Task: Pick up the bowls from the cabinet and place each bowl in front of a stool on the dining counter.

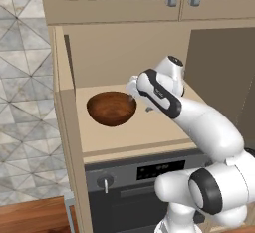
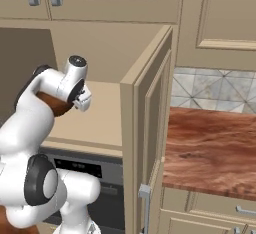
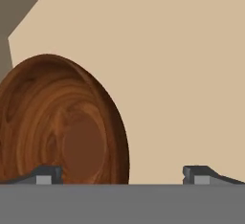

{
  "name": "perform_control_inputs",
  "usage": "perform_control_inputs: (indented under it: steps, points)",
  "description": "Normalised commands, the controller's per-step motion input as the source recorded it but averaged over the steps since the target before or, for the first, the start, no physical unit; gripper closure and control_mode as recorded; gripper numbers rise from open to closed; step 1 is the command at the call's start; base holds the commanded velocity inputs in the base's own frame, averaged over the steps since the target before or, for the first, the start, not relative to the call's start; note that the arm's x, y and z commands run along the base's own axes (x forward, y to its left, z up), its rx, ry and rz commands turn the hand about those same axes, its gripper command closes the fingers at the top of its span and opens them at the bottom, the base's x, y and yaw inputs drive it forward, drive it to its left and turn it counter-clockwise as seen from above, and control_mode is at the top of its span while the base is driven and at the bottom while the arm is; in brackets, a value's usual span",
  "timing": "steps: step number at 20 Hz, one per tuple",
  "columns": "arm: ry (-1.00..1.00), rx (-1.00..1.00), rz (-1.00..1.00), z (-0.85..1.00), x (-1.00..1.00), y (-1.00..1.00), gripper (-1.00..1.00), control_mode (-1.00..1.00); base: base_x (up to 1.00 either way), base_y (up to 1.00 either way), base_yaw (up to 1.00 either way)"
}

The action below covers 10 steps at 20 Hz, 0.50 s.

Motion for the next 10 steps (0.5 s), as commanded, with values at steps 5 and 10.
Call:
perform_control_inputs:
  steps: [5,10]
  points:
    - [0.0,0.0,0.0,-0.27,0.18,0.16,-1.0,-1.0,0.0,0.0,0.0]
    - [0.0,0.0,0.0,-0.29,0.21,0.2,-1.0,-1.0,0.0,0.0,0.0]
